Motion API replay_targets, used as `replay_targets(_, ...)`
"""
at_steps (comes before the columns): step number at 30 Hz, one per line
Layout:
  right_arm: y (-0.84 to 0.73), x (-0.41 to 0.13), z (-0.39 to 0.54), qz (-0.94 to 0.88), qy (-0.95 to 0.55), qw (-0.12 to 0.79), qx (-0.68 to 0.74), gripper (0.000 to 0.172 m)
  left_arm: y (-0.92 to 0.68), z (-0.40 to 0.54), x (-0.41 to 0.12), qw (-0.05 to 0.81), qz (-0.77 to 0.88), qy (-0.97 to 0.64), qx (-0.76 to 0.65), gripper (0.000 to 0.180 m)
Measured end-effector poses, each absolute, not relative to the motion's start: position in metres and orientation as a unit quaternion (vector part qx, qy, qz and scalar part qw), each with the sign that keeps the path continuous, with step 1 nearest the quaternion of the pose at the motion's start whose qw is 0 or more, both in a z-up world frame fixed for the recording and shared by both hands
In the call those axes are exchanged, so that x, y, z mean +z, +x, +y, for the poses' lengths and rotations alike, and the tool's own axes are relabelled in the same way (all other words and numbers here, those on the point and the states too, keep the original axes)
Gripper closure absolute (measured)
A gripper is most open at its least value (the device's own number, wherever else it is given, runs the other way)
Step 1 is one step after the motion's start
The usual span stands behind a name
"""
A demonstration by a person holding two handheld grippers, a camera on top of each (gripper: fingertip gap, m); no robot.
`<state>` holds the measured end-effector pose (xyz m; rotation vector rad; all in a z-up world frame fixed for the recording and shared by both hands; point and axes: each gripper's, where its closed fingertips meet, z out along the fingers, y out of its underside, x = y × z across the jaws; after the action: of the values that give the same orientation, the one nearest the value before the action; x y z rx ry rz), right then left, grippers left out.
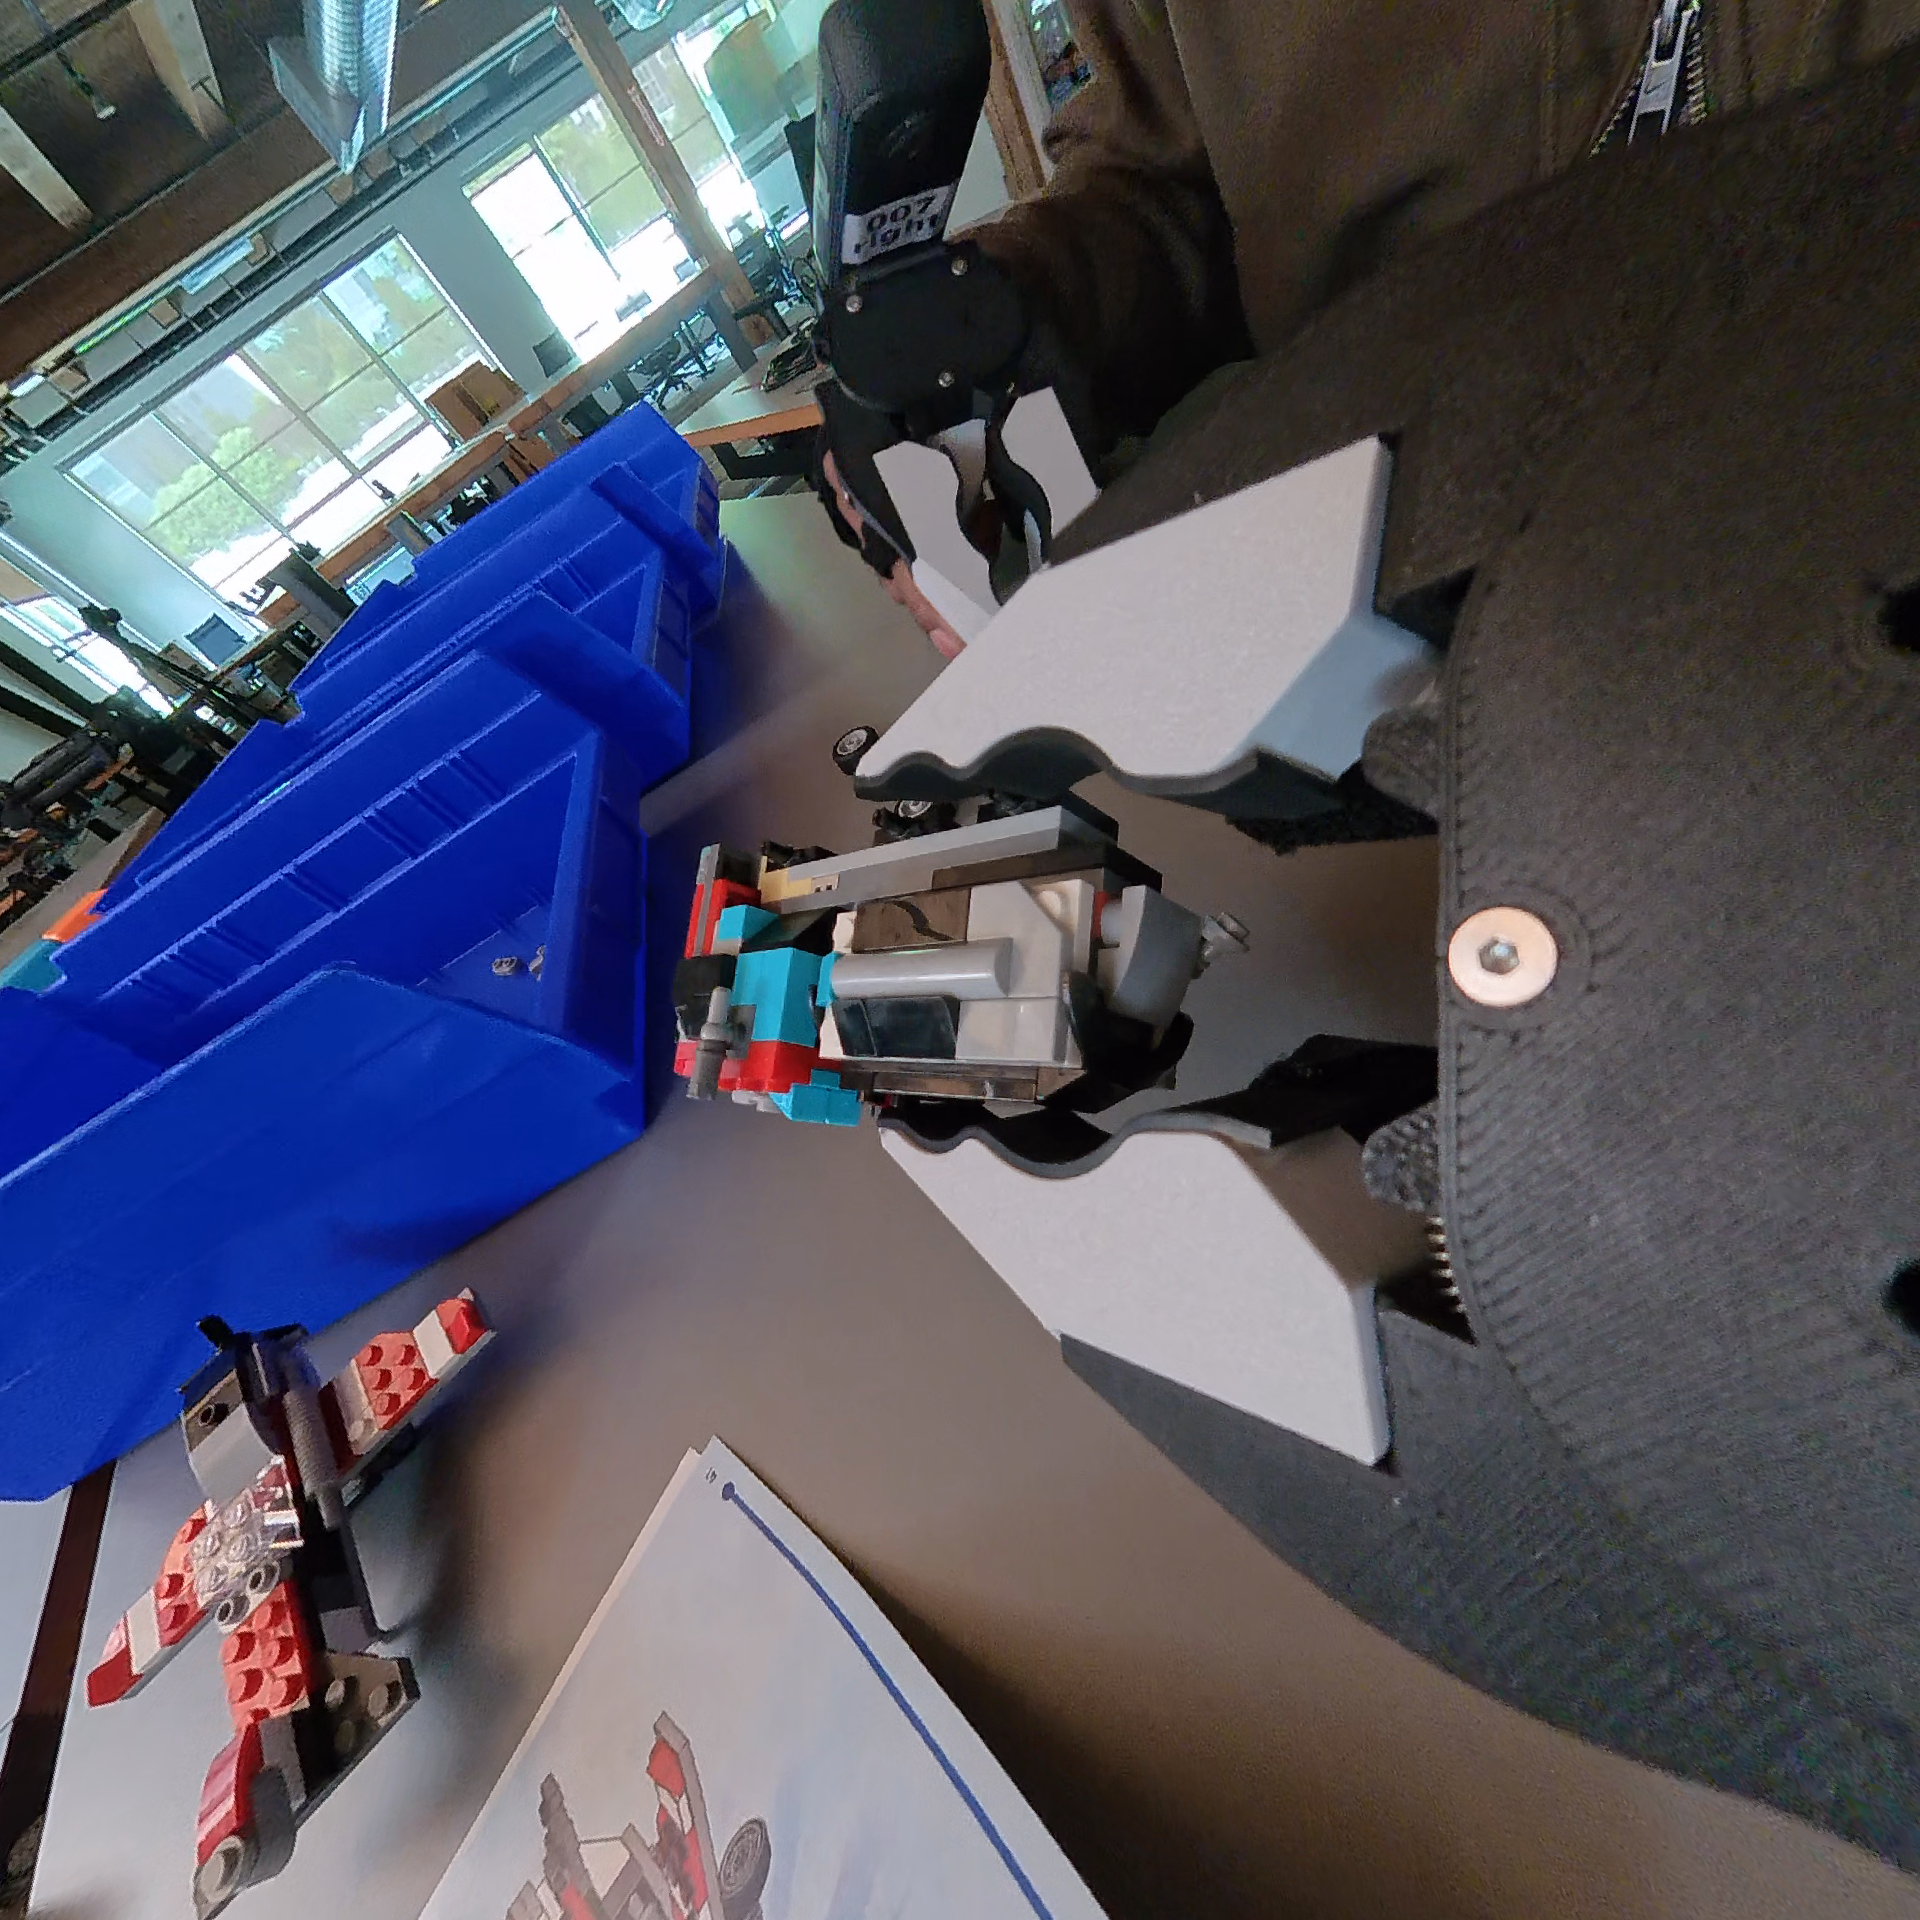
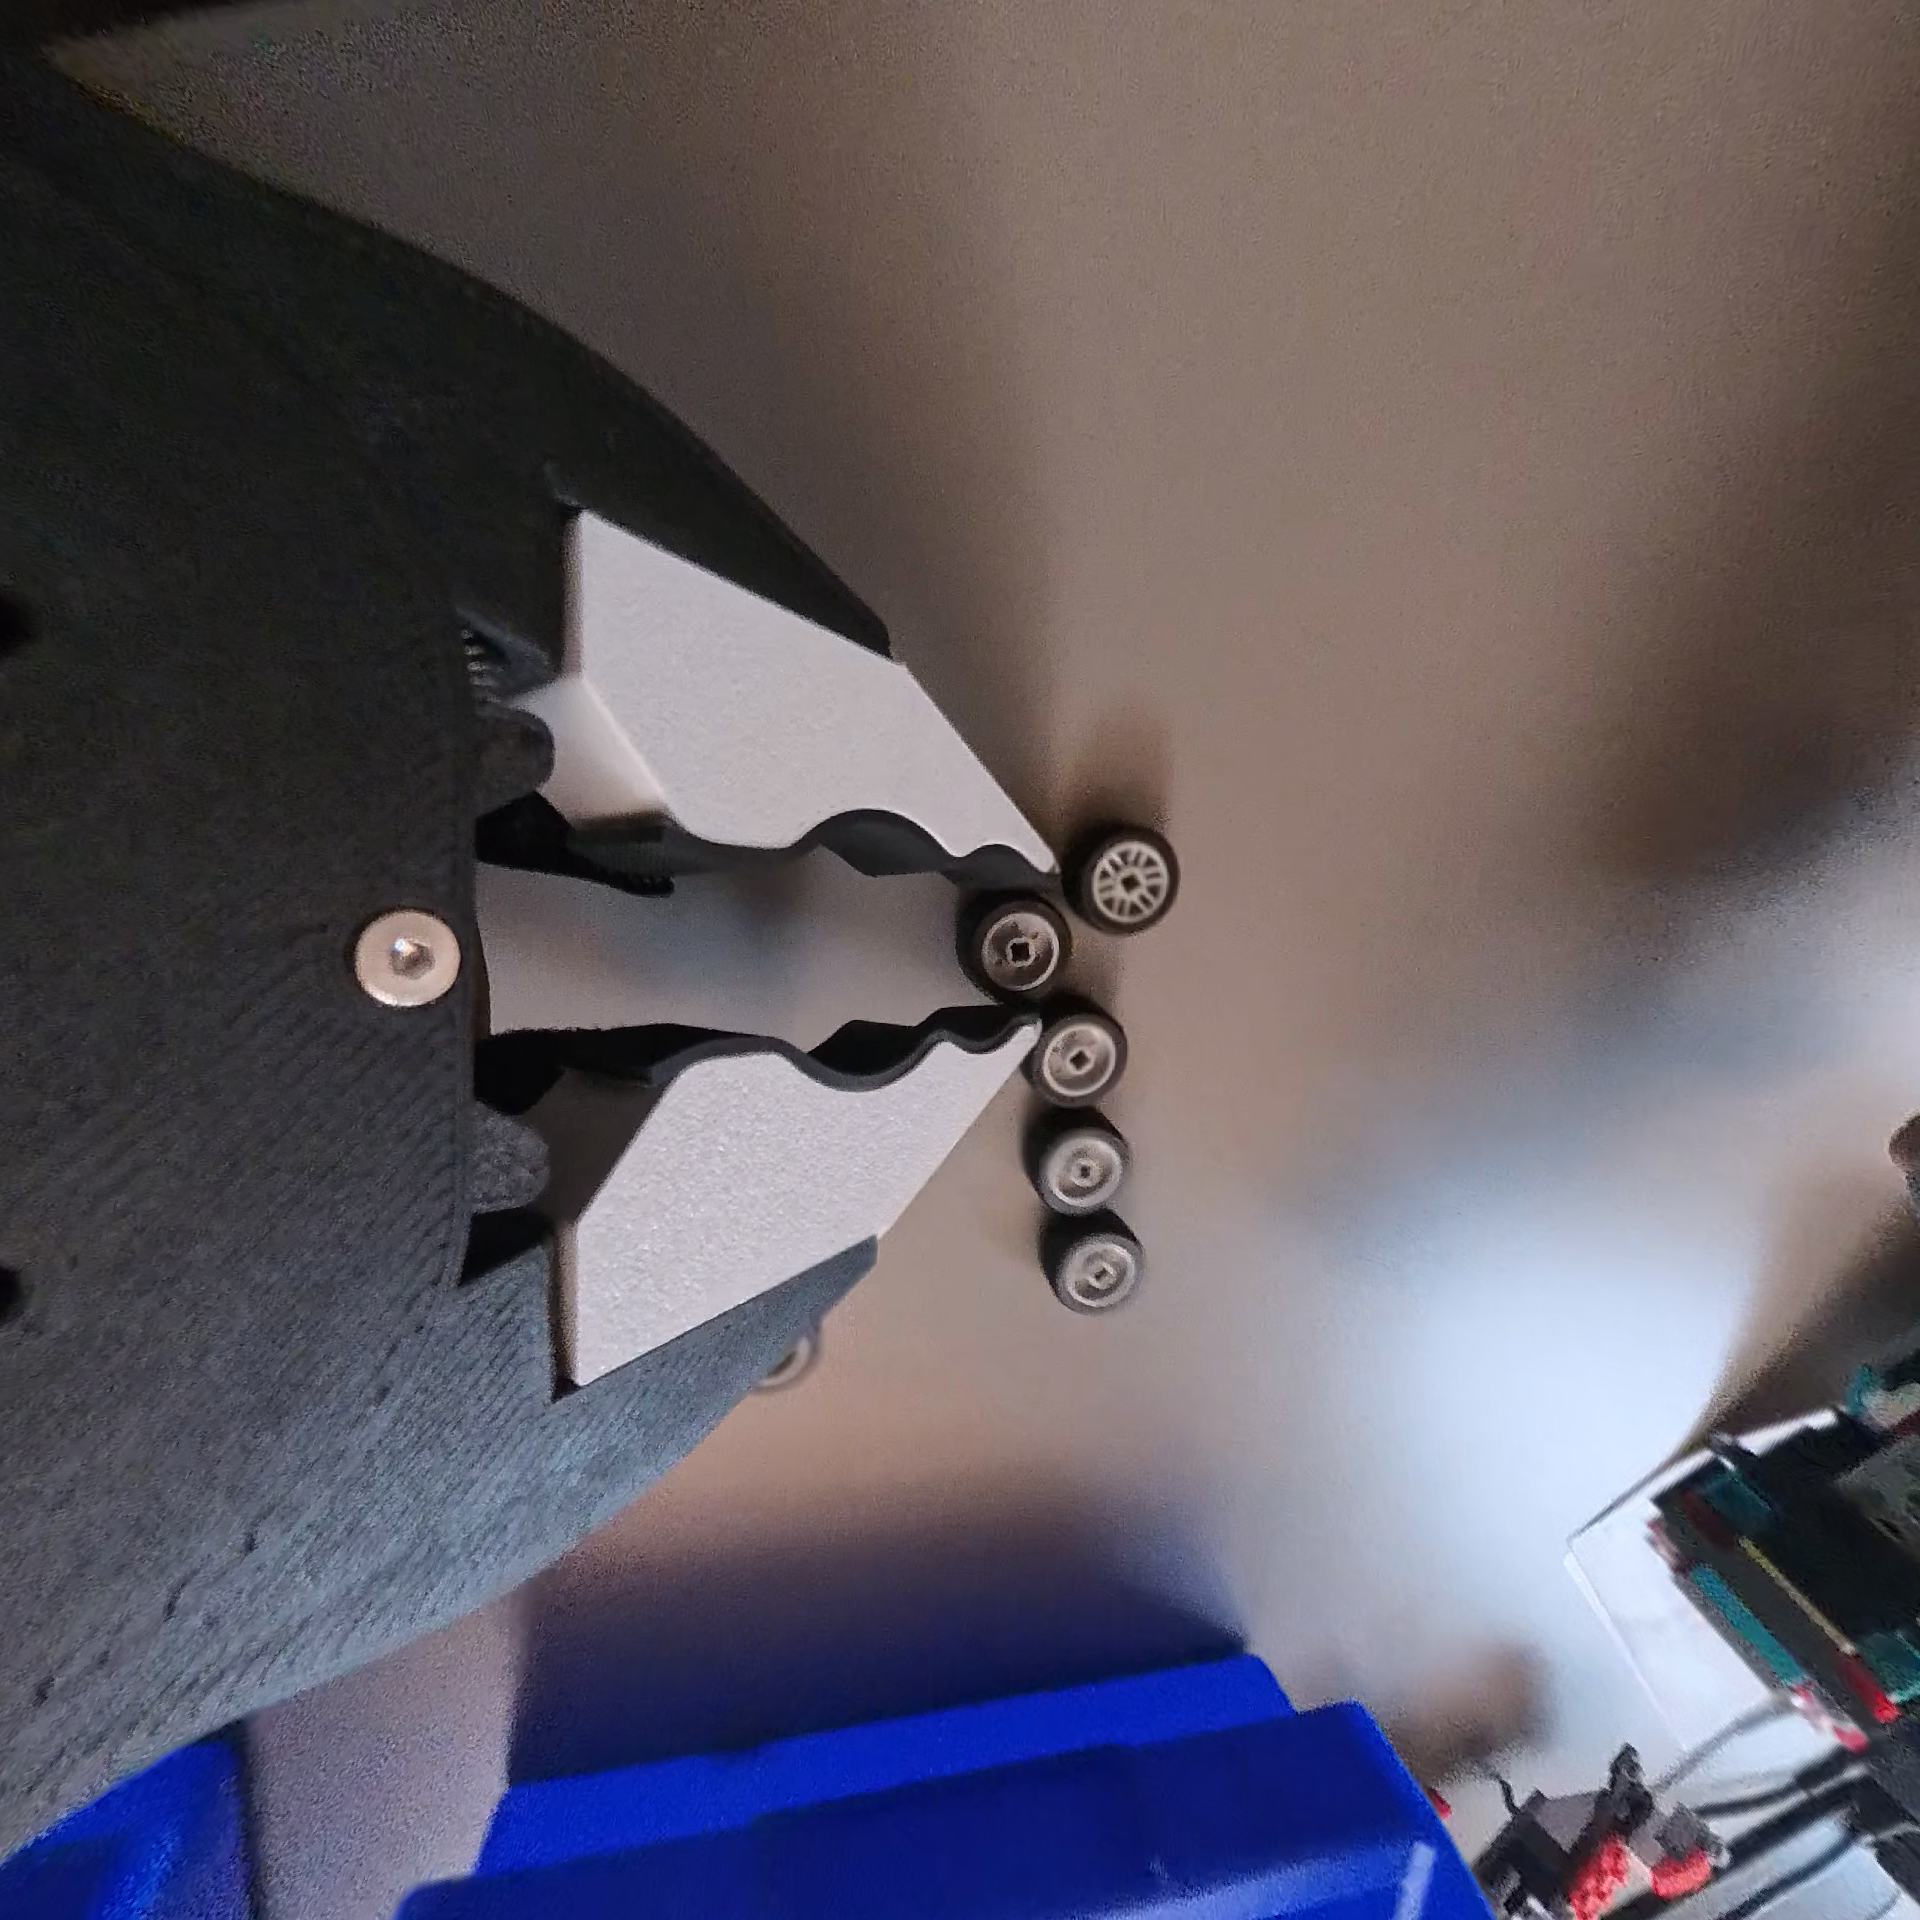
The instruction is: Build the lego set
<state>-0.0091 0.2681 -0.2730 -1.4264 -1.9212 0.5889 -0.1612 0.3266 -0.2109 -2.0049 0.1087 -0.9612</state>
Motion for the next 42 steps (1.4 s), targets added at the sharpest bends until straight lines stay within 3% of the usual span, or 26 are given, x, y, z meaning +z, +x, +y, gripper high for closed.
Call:
replay_targets(7,-0.054,-0.269,0.29,-0.728,-0.544,0.359,0.213,0.148,-0.163,0.327,-0.211,0.443,0.041,-0.807,-0.39,0.12)
replay_targets(13,-0.002,-0.246,0.323,-0.67,-0.592,0.394,0.215,0.144,-0.162,0.326,-0.209,0.445,0.045,-0.803,-0.394,0.119)
replay_targets(22,0.026,-0.267,0.352,-0.65,-0.637,0.352,0.219,0.142,-0.149,0.326,-0.21,0.452,0.087,-0.797,-0.391,0.119)
replay_targets(24,0.02,-0.269,0.357,-0.66,-0.632,0.354,0.202,0.149,-0.149,0.326,-0.211,0.453,0.091,-0.796,-0.39,0.119)
replay_targets(35,-0.049,-0.244,0.358,-0.711,-0.55,0.371,0.233,0.15,-0.151,0.326,-0.208,0.467,0.111,-0.792,-0.378,0.12)
replay_targets(42,-0.093,-0.258,0.358,-0.809,-0.477,0.296,0.172,0.149,-0.167,0.329,-0.215,0.467,0.104,-0.813,-0.332,0.12)
